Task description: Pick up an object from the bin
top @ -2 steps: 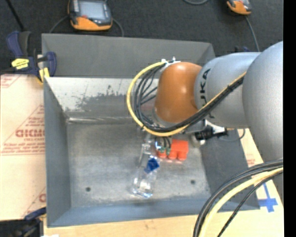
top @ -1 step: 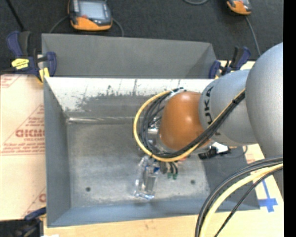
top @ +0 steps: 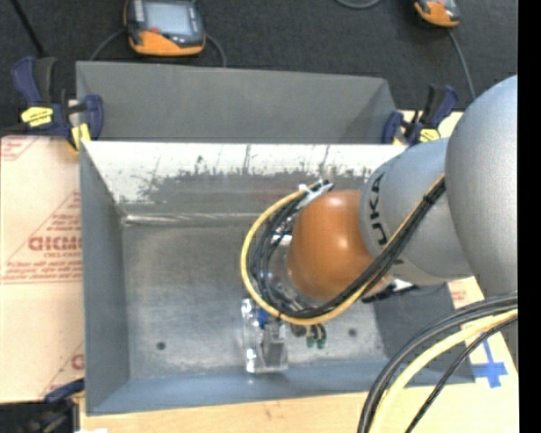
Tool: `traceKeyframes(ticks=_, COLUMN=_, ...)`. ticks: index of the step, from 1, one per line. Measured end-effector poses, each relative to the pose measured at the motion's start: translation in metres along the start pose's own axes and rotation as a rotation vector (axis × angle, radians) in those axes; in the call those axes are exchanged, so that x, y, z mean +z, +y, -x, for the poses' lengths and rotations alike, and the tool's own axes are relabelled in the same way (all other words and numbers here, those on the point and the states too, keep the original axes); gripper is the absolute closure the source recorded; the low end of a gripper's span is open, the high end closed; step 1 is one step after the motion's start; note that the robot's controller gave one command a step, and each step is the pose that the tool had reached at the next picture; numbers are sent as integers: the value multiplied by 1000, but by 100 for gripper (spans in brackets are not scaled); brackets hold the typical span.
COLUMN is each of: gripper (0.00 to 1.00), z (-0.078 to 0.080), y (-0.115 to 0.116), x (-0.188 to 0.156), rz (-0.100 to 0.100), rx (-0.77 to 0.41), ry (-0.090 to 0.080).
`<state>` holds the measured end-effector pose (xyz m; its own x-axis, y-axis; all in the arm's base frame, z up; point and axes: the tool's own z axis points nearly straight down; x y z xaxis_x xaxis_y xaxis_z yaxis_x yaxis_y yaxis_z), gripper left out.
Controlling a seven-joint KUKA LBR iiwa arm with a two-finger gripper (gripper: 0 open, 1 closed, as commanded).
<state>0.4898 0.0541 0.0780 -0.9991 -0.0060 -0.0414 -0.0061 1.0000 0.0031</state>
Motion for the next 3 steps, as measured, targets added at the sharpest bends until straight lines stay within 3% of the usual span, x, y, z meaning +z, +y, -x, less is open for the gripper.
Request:
traceKeyframes(ticks=1, gripper=100, z=-1, y=0, x=0, rz=1, rx=5, ry=4)
traceKeyframes(ticks=2, gripper=100, z=1, y=0, x=-13, rz=-3, rx=12, ry=38)
traceKeyframes(ticks=3, gripper=100, z=4, y=-1, x=-55, rz=-3, rx=19, ry=37)
